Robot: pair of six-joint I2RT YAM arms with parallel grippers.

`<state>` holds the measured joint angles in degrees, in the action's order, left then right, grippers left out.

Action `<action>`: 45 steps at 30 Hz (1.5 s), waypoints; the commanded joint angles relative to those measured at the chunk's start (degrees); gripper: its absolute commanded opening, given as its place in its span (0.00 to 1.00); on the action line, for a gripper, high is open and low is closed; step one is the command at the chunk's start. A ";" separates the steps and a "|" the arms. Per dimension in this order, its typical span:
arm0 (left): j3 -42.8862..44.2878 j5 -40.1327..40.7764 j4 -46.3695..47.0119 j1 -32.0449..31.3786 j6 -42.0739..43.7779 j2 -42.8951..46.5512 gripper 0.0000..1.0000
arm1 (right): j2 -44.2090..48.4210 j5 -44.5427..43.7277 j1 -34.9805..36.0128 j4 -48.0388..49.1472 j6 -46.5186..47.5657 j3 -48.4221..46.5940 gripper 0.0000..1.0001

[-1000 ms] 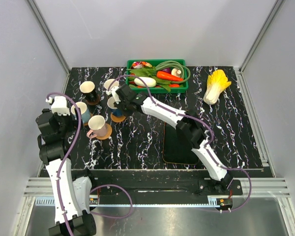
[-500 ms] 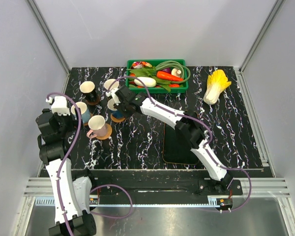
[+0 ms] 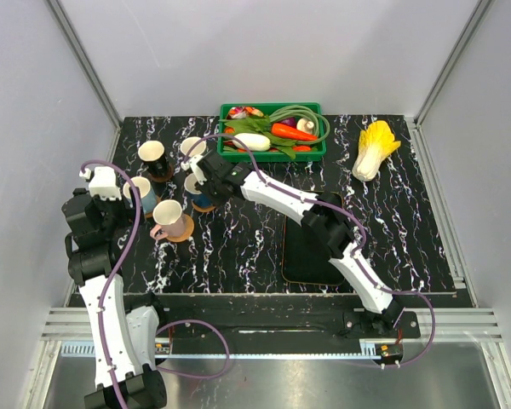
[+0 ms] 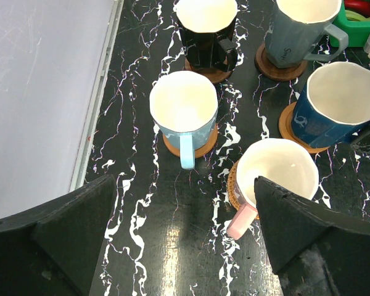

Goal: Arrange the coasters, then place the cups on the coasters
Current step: Place the cup on the coaster.

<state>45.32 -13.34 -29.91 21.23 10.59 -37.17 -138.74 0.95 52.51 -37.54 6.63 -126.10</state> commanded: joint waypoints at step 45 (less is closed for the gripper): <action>-0.23 -1.95 2.49 0.74 -0.57 0.52 0.99 | 1.54 -1.21 0.93 2.74 2.51 -1.95 0.39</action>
<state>45.32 -14.00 -29.93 21.45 10.59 -37.17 -139.31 0.08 52.62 -36.88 8.25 -126.69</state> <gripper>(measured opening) 0.988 0.367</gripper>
